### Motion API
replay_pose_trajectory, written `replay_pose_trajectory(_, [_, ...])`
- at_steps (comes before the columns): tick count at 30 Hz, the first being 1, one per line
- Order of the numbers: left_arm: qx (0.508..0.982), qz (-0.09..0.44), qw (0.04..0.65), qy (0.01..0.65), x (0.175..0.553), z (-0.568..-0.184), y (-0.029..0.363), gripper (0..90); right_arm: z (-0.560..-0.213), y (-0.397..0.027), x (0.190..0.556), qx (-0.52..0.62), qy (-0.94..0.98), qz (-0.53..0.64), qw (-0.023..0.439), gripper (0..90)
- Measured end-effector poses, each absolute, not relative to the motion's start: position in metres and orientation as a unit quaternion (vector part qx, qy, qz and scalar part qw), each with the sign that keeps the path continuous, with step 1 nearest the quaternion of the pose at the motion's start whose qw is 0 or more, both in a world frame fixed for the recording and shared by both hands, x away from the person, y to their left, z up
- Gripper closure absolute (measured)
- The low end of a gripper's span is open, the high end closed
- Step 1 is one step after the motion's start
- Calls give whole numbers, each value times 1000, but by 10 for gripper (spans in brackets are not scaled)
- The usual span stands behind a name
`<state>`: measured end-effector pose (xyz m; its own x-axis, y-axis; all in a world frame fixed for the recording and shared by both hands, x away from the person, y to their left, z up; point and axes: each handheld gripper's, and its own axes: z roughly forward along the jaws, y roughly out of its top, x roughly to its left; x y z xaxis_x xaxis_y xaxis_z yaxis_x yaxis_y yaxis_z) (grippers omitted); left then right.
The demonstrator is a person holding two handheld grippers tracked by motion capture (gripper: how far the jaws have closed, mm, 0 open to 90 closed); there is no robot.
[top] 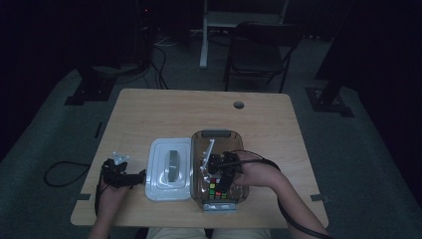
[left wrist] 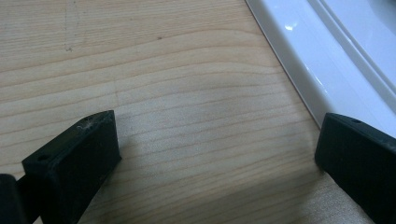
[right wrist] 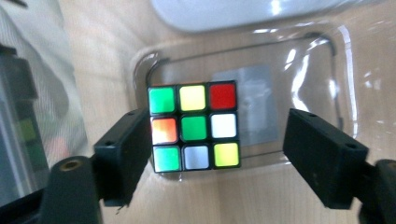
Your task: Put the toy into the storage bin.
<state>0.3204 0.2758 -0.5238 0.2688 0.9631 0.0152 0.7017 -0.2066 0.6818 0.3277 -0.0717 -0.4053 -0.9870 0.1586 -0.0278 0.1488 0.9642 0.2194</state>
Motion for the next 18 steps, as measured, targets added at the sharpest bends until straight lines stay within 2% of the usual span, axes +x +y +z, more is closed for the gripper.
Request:
replay_pose_trajectory(5, [743, 227, 287, 560, 320, -524, 276, 6, -399, -82, 328, 96, 984, 145, 36, 201])
replay_pose_trajectory(9, [743, 227, 287, 560, 320, -524, 276, 6, -395, -96, 326, 115, 972, 199, 53, 140])
replay_pose_trajectory(18, [743, 227, 288, 560, 320, -524, 276, 6, -389, -123, 325, 179, 931, 308, 84, 114])
